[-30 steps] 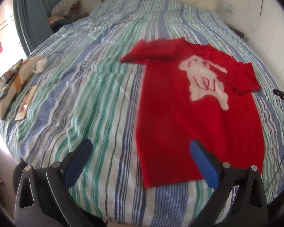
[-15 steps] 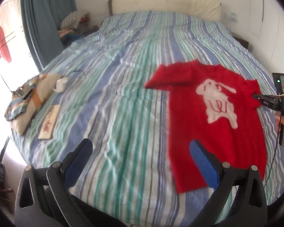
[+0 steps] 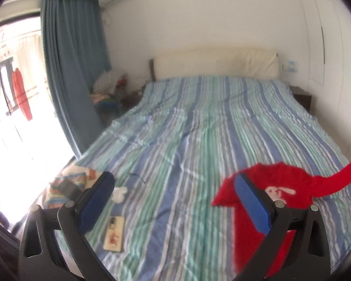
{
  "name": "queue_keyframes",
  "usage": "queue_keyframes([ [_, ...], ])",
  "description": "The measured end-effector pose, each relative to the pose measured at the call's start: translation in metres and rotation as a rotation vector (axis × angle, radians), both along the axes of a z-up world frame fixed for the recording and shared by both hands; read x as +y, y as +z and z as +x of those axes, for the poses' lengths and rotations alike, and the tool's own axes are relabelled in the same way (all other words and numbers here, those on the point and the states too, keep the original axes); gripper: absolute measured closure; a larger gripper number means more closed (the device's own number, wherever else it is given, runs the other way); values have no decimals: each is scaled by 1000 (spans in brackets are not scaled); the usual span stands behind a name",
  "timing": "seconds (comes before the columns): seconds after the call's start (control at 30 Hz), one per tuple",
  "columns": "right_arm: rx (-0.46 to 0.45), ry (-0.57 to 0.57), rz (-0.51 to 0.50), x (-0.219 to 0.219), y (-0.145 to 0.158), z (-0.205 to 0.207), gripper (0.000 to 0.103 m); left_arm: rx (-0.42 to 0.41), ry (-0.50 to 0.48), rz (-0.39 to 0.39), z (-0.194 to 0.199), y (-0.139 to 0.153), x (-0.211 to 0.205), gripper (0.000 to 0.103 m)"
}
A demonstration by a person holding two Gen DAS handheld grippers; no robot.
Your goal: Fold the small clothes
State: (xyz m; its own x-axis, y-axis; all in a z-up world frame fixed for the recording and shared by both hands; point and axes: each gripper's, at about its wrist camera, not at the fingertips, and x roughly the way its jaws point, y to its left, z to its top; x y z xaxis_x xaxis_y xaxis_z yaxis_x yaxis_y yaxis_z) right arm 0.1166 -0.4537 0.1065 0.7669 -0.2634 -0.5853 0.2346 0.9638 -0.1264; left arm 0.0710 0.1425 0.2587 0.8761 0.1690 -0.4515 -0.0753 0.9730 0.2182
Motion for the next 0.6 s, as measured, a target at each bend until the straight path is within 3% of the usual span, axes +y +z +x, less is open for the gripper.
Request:
queue_keyframes([
  [0.07,-22,-41,54,-23,11,-6,98,-27,11,93,4,10,-4,0],
  [0.17,-6,-47,38,-31,16,-9,98,24,-22,101,9,7,-5,0],
  [0.23,24,-24,46,-28,9,-8,98,62,-37,117,9,-11,-8,0],
  [0.3,63,15,72,-22,-8,-7,98,101,-29,118,5,-44,-10,0],
  [0.4,93,9,192,-32,-45,-6,98,207,-33,73,0,-107,-13,0],
  [0.5,84,-127,324,-74,-83,-10,98,292,-36,12,-5,-167,-21,0],
  [0.6,91,-299,378,-122,-117,-22,98,362,-35,-38,-10,-214,-32,0],
])
